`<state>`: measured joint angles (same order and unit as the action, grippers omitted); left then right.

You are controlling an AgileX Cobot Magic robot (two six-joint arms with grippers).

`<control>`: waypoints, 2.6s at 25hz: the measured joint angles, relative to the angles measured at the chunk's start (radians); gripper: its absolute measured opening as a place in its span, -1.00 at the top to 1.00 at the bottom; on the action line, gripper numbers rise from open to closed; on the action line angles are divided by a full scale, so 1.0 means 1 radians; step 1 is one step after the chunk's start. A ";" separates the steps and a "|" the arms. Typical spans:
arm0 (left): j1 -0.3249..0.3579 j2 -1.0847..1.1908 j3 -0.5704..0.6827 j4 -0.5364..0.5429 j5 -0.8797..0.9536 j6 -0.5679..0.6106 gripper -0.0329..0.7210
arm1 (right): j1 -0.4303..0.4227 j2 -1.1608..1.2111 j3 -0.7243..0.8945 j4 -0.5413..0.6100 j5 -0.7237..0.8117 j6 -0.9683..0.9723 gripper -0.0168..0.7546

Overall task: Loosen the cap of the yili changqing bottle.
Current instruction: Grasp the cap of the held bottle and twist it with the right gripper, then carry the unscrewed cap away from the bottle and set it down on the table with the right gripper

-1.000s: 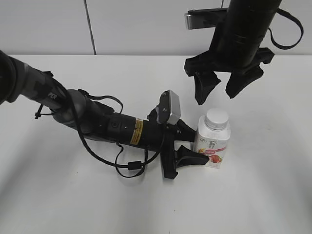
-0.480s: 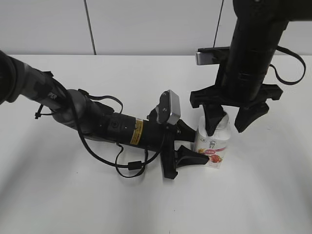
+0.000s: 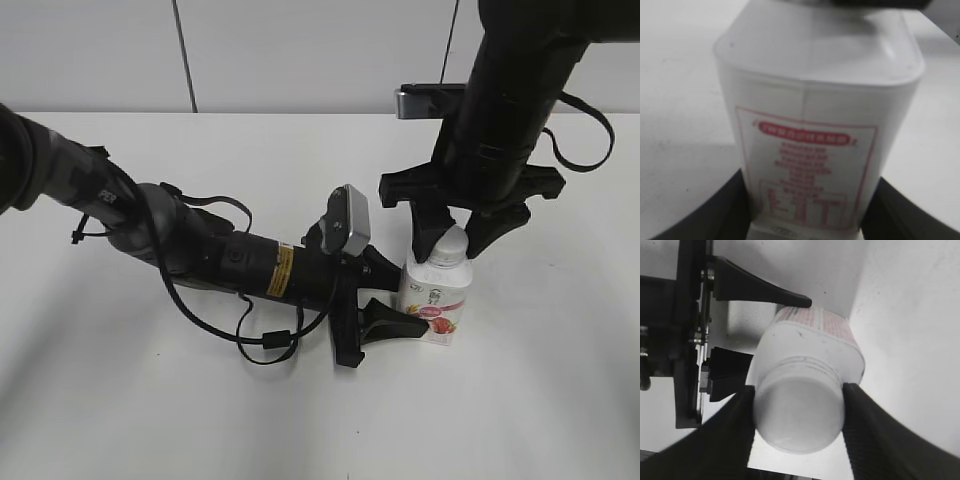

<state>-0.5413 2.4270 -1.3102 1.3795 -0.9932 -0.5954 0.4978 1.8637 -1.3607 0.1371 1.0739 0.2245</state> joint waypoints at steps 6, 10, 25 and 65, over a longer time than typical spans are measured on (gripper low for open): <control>0.000 0.000 0.000 0.000 0.000 0.000 -0.12 | 0.000 0.000 0.000 -0.010 0.008 -0.010 -0.07; 0.000 0.000 0.000 0.000 0.000 0.000 -0.12 | 0.000 0.000 -0.001 -0.013 0.012 -0.161 -0.07; 0.000 0.000 0.000 0.002 0.000 0.001 -0.11 | 0.000 -0.001 -0.003 -0.027 -0.006 -1.509 -0.06; 0.000 0.000 0.000 0.000 0.001 0.001 -0.11 | -0.038 -0.139 -0.003 -0.137 0.071 -0.411 -0.05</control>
<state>-0.5413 2.4270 -1.3102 1.3795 -0.9923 -0.5945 0.4603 1.7243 -1.3639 0.0000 1.1448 -0.1864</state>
